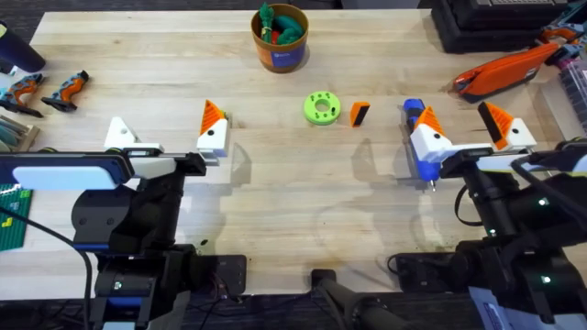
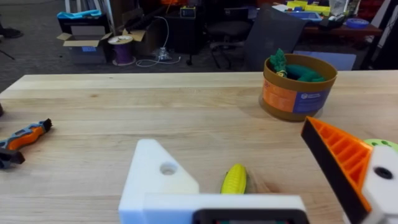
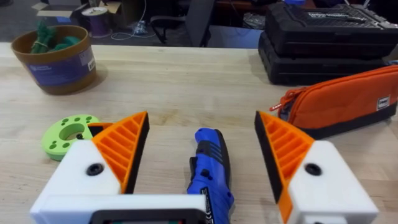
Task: Pick up the gripper from the table and insert it into the empty holder that is missing its gripper. Then pick up a screw, insert it into the mounting hole, and use the screwdriver to tighten it. Finally, clean up the table by picking up the vegetable and placing it into the bucket.
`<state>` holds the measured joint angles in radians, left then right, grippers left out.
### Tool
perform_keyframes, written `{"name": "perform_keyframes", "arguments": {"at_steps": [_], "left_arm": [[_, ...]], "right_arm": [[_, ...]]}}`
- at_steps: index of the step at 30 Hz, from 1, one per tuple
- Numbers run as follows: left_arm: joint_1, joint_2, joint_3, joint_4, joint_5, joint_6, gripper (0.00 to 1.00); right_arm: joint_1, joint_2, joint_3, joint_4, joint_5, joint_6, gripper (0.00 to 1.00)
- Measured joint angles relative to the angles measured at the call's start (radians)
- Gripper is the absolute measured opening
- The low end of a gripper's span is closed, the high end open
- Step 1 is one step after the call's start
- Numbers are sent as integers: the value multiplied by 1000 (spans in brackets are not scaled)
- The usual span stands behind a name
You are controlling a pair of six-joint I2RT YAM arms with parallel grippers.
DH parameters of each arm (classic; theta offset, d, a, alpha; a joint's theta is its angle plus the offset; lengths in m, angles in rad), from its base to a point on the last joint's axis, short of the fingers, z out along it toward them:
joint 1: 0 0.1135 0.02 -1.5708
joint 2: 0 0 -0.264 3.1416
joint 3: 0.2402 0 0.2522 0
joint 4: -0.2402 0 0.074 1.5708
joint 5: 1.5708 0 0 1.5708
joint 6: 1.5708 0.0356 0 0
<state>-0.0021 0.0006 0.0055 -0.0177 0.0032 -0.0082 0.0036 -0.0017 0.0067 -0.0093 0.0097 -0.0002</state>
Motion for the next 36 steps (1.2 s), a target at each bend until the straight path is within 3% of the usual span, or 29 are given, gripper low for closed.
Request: {"name": "perform_keyframes", "arguments": {"at_steps": [10, 15, 20, 24, 31, 36], "left_arm": [[0, 0, 1, 67, -24, 0, 985], [0, 0, 45, 3, -35, 0, 985], [0, 57, 240, -135, -50, 0, 985], [0, 198, 448, -275, -53, 0, 985], [0, 529, 771, -540, -53, 0, 985], [0, 747, 922, -699, -52, 0, 985]], "right_arm": [[0, 0, 0, 13, 0, 0, 981], [0, 0, 34, 56, -4, 4, 982], [0, 17, 243, 3, -4, 8, 983], [0, 75, 467, -177, -4, 8, 981], [0, 369, 791, -584, -7, 8, 982], [0, 611, 954, -800, -8, 8, 982]]}}
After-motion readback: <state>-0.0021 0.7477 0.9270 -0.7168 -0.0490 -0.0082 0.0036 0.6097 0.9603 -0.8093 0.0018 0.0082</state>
